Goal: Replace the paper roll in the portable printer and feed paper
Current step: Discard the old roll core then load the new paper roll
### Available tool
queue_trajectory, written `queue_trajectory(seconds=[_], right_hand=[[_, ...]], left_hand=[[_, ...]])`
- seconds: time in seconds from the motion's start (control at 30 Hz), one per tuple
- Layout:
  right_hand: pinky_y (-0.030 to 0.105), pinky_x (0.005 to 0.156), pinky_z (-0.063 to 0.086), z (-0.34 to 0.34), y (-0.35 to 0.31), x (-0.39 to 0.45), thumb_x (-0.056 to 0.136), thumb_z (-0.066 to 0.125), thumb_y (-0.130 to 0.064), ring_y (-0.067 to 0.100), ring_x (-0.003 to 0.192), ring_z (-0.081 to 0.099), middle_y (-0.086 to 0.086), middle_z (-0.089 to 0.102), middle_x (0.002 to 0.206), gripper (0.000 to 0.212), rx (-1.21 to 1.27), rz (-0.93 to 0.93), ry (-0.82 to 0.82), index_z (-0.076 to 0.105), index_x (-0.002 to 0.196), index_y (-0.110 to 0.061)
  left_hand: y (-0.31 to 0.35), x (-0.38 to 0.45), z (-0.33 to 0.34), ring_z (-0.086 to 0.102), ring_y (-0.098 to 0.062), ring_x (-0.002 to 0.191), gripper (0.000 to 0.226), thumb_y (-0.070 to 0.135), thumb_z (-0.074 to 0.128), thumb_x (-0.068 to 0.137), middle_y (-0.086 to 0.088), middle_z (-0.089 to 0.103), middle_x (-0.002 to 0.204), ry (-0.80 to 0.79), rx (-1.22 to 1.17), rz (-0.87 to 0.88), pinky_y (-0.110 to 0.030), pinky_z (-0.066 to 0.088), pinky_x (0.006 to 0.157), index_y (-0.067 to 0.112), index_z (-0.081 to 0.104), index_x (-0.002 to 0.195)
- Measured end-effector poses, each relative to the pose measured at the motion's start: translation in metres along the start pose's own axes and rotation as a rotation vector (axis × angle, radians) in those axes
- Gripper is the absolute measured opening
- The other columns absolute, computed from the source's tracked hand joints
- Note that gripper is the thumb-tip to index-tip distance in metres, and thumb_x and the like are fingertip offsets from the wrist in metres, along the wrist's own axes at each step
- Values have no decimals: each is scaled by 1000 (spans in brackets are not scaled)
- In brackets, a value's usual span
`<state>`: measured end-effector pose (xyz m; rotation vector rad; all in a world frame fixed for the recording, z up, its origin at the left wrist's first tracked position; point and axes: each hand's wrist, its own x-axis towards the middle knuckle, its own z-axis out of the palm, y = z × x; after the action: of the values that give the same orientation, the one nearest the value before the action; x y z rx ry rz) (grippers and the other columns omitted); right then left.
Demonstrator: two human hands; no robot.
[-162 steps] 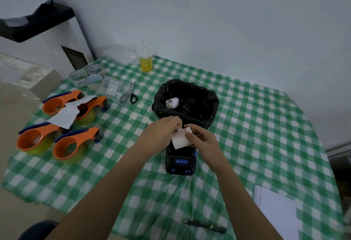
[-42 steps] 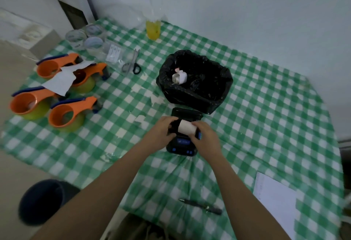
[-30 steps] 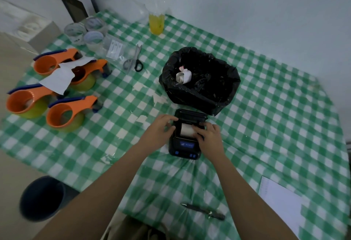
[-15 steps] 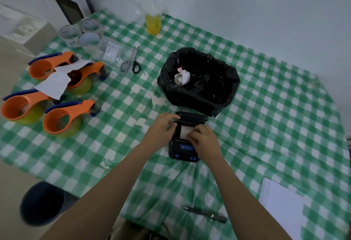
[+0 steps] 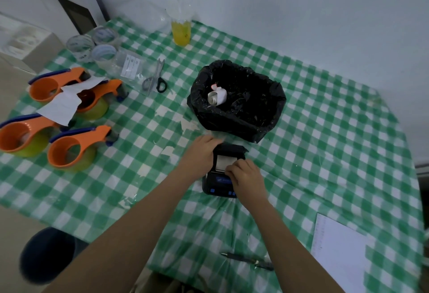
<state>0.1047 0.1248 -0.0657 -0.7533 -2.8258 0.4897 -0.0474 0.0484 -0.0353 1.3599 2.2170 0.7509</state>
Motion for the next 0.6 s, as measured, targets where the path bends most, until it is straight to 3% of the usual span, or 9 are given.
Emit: queue_trajectory(seconds=[0.1,0.3,0.53,0.6], right_hand=[[35,57,50,1,0,-4,84,50,-23,26,69,56,6,60,74,23,-32,-13,34,69,77,-11],[33,59,50,1,1,-8,85,50,-24,25,69,55,6,61,76,23,-16,-15,51,69,79,-11],[30,72,47,-6,-2,0,86,44,-24,26,76,60,5,67,80,28,92,74,-37,68,80,-11],[35,74,49,-10,-2,7,86,46,-22,29,80,59,7,69,81,26,164,143,-63,67,81,-10]], left_hand=[[-3,-15,4,48,-32,111,41,-6,41,87,-17,58,121,14,-22,21,-35,40,94,5,53,124],[-8,-33,15,55,-33,106,40,-3,43,88,-16,59,121,0,-12,5,-40,47,90,6,52,125],[-10,-40,17,54,-34,114,47,-5,43,86,-17,55,130,-52,29,-15,-44,49,91,6,45,132],[-9,-41,17,51,-32,117,51,-3,42,87,-15,54,132,-81,68,-32,-43,47,93,9,41,136]])
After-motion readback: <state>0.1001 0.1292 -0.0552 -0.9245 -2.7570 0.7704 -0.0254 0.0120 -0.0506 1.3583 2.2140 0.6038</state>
